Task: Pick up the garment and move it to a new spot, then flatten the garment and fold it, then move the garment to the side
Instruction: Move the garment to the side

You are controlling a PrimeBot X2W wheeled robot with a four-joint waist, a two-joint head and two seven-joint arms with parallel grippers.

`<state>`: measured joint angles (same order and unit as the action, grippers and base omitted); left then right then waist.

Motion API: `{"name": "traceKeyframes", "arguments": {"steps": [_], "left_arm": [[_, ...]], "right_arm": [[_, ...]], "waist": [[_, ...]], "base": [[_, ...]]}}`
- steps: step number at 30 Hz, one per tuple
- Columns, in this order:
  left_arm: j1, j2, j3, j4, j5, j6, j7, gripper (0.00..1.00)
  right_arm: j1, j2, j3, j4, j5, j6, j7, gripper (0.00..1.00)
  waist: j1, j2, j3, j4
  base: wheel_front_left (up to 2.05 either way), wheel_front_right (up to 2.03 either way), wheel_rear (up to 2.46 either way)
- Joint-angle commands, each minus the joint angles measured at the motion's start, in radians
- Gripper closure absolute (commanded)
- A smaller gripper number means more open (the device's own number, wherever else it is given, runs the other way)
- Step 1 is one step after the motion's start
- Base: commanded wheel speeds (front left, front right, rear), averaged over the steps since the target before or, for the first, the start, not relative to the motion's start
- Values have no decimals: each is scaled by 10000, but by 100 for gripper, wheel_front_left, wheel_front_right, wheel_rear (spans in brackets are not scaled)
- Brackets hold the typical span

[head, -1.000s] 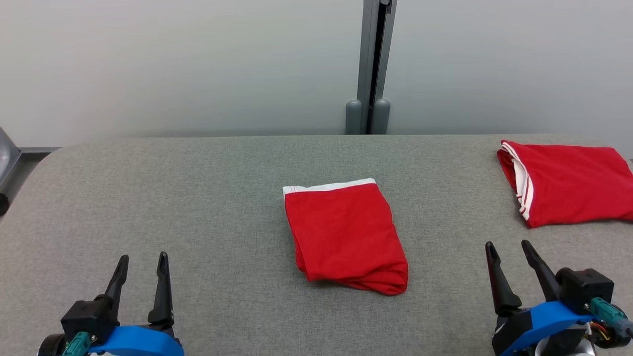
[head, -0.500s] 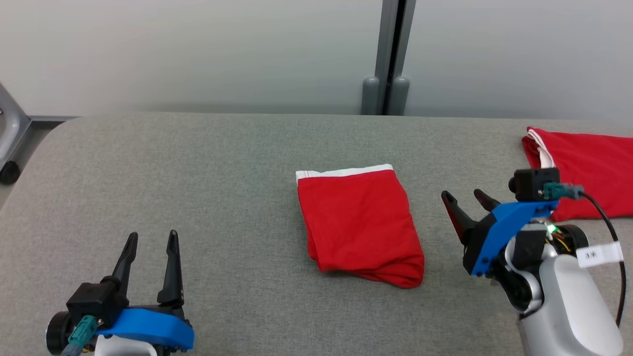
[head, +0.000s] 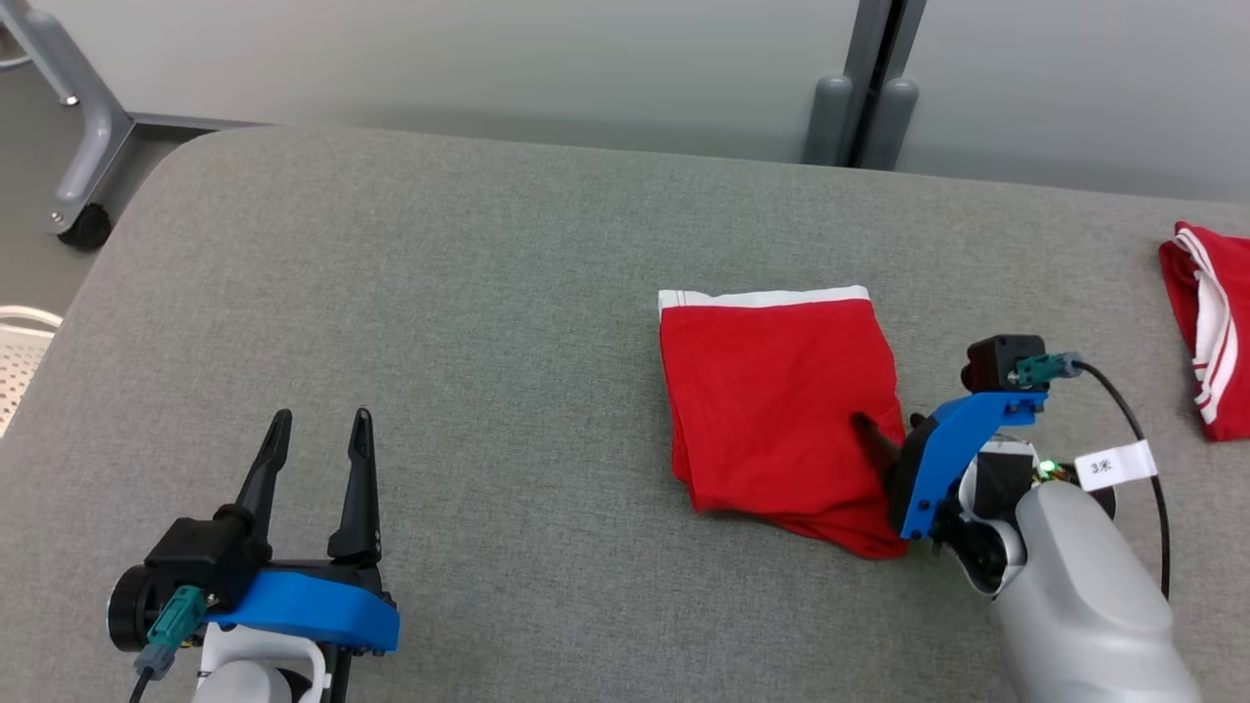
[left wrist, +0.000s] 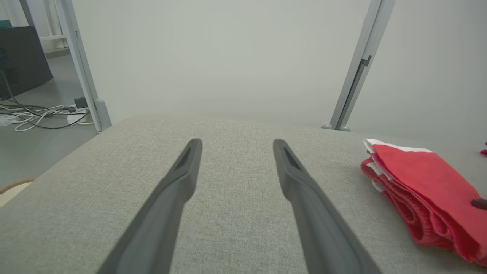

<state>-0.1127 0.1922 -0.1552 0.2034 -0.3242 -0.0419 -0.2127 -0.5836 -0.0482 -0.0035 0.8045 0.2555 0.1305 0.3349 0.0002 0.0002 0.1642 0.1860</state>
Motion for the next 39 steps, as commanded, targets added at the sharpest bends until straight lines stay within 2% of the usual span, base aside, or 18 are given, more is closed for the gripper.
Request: {"name": "traceKeyframes", "arguments": {"steps": [1,9,10,11,12,13,16,20,24,29,34,39], "left_arm": [[-153,15,-21,39,36,-30,-52,0],[-250,21,-45,226,-49,-15,-170,0],[-268,15,-57,246,-58,-26,-184,0],[-289,11,-76,269,-60,-39,-200,0],[-314,10,-83,291,-66,-46,-197,0],[-334,6,-94,312,-73,-53,-196,0],[-369,0,-127,360,-82,-74,-229,0],[-367,17,-131,379,-112,-87,-280,0],[-388,47,-149,326,-112,-83,-331,0],[-443,120,-135,137,-88,-88,-377,0],[-673,180,-77,-142,-69,-96,-437,0],[-1109,294,-114,-448,35,-131,-449,0]], "right_arm": [[-171,-46,66,129,-55,5,-108,0],[-430,2,955,1845,529,5,-539,0],[-456,14,1114,1980,651,5,-552,4],[-473,23,1259,2097,772,7,-582,39],[-513,32,1397,2183,885,10,-621,64],[-573,32,1516,2269,979,13,-665,100],[-789,2,1780,2458,1012,5,-987,100],[-1445,-24,2216,2549,298,5,-1328,100],[-2175,-431,3169,2176,-372,4,-1146,100],[-3211,-1727,4746,1114,-521,2,-604,100],[-4132,-3417,6177,-99,-62,4,-85,100],[-4939,-5004,6698,-879,412,1,-38,100]], "waist": [[-2,-2,52,54],[-2,-2,92,78],[-2,-2,87,77],[-2,-2,85,77],[-2,-2,86,76],[-2,-2,86,73],[-2,-2,95,53],[-2,-2,135,-60],[-2,-2,163,-291],[-2,-2,333,-851],[-2,-2,886,-1580],[-2,-2,1721,-2237]], "base": [[0,0,0],[0,0,0],[0,0,0],[0,0,0],[0,0,0],[0,0,0],[0,0,0],[0,0,0],[0,0,0],[0,0,0],[0,0,0],[0,0,0]]}}
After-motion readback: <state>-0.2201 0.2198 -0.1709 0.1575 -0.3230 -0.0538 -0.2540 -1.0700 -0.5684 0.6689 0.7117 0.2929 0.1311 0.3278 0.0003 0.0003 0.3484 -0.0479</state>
